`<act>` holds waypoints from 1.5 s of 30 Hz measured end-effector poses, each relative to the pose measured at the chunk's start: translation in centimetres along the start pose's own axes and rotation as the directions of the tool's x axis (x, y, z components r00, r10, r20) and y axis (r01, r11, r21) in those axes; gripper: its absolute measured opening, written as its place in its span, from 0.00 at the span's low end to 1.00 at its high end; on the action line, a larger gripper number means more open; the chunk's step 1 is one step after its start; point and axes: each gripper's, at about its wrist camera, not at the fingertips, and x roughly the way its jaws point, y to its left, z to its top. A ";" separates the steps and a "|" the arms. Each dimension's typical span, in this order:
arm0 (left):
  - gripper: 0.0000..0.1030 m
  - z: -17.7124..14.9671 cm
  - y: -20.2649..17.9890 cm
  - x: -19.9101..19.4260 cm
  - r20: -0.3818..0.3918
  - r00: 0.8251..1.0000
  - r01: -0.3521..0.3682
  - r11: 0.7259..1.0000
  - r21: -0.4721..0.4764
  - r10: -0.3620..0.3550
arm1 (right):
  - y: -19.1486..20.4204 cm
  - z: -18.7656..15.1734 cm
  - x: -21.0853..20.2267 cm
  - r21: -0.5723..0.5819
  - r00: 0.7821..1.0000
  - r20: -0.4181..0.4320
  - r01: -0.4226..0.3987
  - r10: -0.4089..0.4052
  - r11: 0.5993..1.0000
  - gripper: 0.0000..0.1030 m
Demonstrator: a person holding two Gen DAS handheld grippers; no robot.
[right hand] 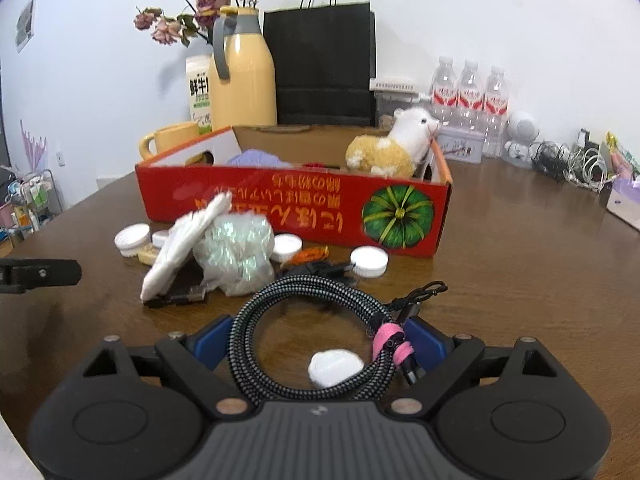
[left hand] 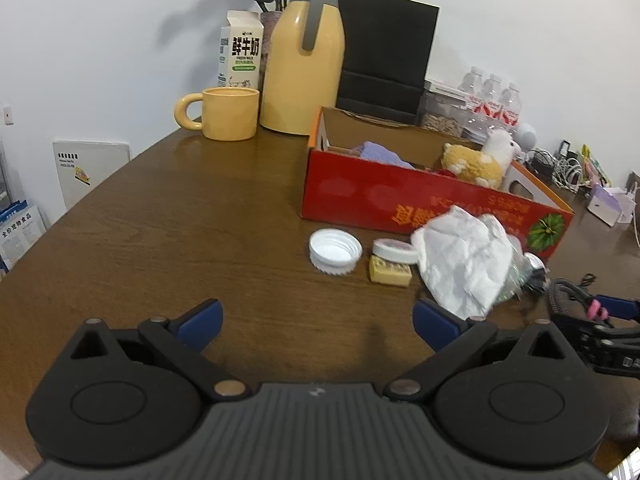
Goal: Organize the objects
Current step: 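Grasp the white jar lid with the left tool while the right tool grasps the black-pink cable, then carry the lid and cable into the cardboard box and open both tools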
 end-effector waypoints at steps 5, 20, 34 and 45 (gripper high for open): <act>1.00 1.5 -0.5 2.1 0.019 0.999 -0.042 0.999 0.029 0.042 | -0.2 0.8 0.1 -0.006 1.000 0.023 0.013 -0.013 1.000 0.89; 0.99 3.7 -1.5 7.2 -0.004 0.995 -0.102 0.994 0.050 0.102 | -0.9 1.6 1.1 0.012 0.999 0.029 0.026 -0.027 1.000 0.89; 0.39 3.5 -1.5 8.0 -0.025 0.998 -0.058 0.997 0.042 0.059 | -1.1 1.7 1.5 0.018 0.999 0.030 0.033 -0.033 0.999 0.89; 0.39 4.0 -2.1 6.1 0.045 0.998 -0.057 0.997 0.055 0.054 | -1.1 1.9 1.0 0.017 0.998 0.050 0.036 -0.036 0.999 0.89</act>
